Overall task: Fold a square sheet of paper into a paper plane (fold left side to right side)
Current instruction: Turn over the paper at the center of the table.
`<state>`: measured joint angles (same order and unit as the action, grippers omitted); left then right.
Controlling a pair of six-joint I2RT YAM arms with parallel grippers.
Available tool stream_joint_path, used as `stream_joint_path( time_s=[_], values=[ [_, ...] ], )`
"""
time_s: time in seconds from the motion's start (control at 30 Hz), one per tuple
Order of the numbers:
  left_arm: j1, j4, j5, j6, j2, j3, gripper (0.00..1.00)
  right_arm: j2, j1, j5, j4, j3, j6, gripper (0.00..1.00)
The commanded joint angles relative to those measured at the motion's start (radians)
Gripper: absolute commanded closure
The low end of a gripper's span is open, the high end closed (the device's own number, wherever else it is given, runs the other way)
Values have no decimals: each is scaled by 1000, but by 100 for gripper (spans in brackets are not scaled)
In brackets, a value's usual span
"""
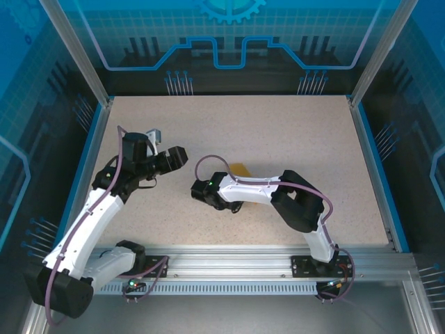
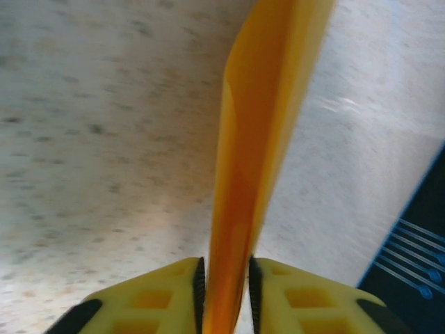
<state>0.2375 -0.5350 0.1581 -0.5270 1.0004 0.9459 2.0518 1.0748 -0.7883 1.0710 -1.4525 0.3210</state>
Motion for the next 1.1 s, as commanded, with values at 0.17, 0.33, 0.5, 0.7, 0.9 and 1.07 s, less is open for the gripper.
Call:
stream_joint_path(
  time_s=[0.17,0.33,0.5,0.7,0.9,1.07],
  values=[
    [-10,-22,75,-19,51,-15,15,-65,-24,349,-113,54,-60,54],
    [-12,35,168,-46,119,-55,14,-196,-45,451,-160,108,-59,37],
    [-11,144,260,-92,199,-118,15,-355,-91,544,-223,201,-32,32],
    [9,364,430,-181,366,-172,19,-550,-227,708,-367,350,24,31],
    [114,477,453,-217,529,-134,20,-758,-458,954,-585,563,124,32],
    [183,534,451,-237,673,-60,21,-871,-619,1079,-656,693,151,33]
  ],
)
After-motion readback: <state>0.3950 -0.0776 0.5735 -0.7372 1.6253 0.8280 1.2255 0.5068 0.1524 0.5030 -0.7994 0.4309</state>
